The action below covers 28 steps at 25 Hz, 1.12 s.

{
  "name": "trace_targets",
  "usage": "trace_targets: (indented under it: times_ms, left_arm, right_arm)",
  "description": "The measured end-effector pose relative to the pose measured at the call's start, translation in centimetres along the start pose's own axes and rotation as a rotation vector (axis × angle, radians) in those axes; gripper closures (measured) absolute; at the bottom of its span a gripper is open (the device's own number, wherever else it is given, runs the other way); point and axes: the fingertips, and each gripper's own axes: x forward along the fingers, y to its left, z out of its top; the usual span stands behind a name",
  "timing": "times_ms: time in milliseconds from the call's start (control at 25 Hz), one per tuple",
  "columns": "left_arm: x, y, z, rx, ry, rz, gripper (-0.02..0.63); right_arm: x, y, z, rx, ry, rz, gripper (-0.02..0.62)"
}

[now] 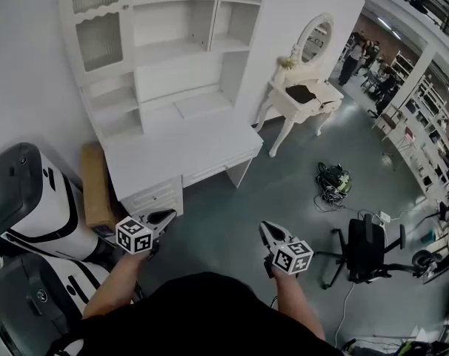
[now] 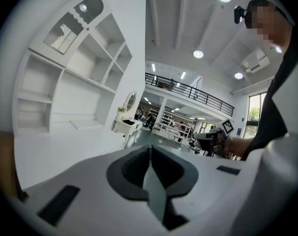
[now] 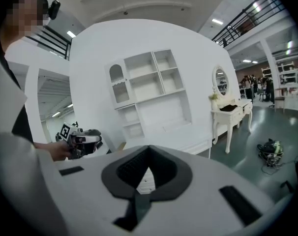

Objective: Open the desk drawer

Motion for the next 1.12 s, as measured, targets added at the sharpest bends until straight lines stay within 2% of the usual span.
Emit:
trace_targets:
  times_ms: [360,640,880,1120]
  left_arm:
    - [-0.8,1.7,-1.0,-0.037,0.011,0.049,0.583]
    - [2.0,3.0,-1.9,-0.054,0.060,0.055,0.583]
    - [7.0,3.7,1.3,-0.029,0.068,0.041,0.583]
    - [11.7,4.1,4.1,-0.002,0.068,0.031,0.583]
  right_arm:
    - [1.8,-1.0,-0.1,0.036,0.005,0.022,0.594]
    - [5.2,-3.7,-0.8,0.060,0.032,0.051,0.594]
    - [8.1,-8.5,0.9,0.077,0.037,0.063,0.594]
    - [11.9,-11.7,2.6,0.078,0.052,0.110,0.594]
